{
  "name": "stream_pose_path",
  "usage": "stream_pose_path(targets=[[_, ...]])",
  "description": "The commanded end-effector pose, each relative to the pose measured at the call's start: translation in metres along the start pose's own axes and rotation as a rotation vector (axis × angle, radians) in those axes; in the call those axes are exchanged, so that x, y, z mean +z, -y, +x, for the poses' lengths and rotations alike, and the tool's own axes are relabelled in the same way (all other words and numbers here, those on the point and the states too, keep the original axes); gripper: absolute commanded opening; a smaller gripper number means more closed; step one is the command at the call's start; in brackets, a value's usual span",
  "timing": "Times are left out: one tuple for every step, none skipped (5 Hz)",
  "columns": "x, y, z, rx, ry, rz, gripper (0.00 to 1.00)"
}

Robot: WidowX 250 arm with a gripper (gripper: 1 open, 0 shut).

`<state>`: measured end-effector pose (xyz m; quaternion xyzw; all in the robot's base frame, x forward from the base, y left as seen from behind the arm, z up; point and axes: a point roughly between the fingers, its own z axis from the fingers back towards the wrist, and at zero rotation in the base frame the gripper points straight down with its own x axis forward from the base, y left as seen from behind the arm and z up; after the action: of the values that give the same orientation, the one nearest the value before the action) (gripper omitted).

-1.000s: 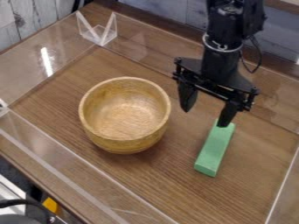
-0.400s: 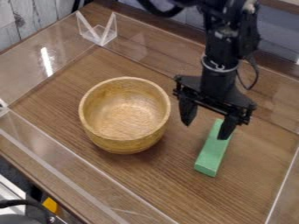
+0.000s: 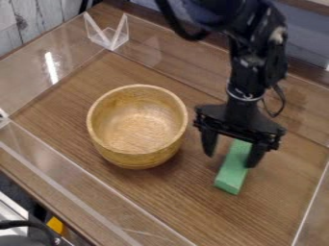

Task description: Put the green block in the brown bowl

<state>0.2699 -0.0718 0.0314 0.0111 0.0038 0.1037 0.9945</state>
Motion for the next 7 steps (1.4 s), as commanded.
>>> stream_pose_path(targets=[[-0.004,0.006,0.010,0.060,0.027,-0.012,0.00],[0.041,0.007,-0.002,0.064,0.055,-0.071,0.00],[0.083,0.002,-0.017,0.092,0.084,-0.124,0.00],[0.113,-0.028,-0.017,0.120,0.103,-0.147,0.00],[0.107,-0.056,-0.017,0.149,0.100,-0.126,0.00],[0.100,-0.097,-0.019,0.196,0.098,-0.112,0.00],[0.085,-0.131,-0.030,0.188,0.098,-0.104,0.00]])
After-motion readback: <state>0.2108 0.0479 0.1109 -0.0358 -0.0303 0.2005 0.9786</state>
